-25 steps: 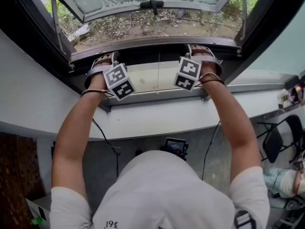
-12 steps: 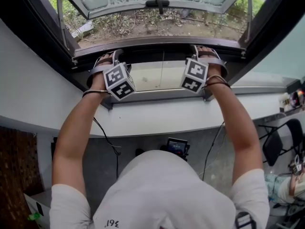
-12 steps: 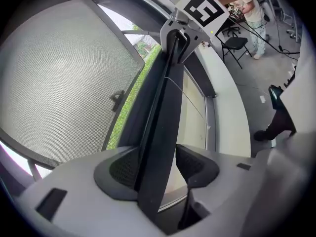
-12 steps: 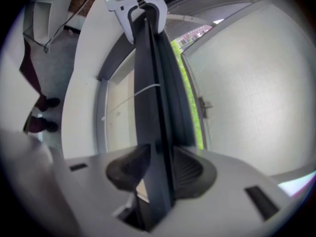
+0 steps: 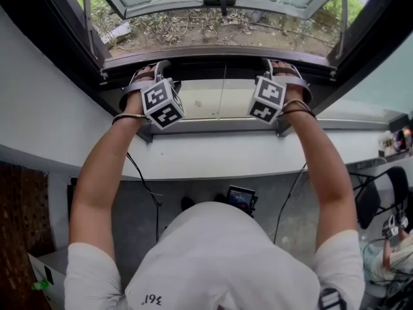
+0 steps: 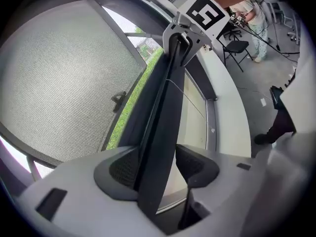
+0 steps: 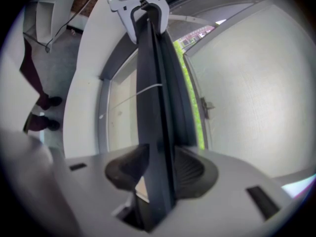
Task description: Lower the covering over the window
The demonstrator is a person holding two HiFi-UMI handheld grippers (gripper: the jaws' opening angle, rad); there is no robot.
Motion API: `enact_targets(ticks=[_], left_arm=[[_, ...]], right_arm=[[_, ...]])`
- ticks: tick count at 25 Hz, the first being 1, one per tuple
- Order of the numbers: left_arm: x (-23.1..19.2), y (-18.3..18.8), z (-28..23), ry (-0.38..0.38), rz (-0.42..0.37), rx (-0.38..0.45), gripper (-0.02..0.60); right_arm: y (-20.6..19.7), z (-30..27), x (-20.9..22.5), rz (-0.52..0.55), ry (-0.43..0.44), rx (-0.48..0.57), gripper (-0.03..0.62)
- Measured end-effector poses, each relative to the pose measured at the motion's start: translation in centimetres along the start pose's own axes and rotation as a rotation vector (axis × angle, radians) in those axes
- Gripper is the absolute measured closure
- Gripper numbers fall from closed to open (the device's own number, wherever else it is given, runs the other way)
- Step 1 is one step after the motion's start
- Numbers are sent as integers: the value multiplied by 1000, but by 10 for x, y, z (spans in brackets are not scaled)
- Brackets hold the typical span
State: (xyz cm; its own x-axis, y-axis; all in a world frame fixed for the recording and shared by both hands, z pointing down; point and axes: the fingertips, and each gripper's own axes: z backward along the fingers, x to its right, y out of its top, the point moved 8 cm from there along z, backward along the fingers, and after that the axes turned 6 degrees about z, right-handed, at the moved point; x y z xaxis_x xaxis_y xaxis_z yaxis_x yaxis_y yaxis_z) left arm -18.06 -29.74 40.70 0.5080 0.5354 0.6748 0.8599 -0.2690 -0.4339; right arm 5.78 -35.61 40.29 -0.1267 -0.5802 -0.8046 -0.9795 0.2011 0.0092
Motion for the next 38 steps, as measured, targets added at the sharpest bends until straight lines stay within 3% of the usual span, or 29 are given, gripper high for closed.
enact_targets(ticks=[9,16,26,32,38], left_arm=[[-3,-2,4,-32,82,16,337],[-6,-3,10,-43,152,52,337],[-13,2,24,-32,197,88,337],[-19,3,42,-19,312,145,337],[-21,14,67,-5,520,240,361]], right_arm=[[0,0,0,8,14,12,439],[0,4,2,-66,15,34,439],[6,23,11,-111,-51,101,440],[5,38,15,-156,-86,161,441],[-1,57,18,-257,-83,238,442]])
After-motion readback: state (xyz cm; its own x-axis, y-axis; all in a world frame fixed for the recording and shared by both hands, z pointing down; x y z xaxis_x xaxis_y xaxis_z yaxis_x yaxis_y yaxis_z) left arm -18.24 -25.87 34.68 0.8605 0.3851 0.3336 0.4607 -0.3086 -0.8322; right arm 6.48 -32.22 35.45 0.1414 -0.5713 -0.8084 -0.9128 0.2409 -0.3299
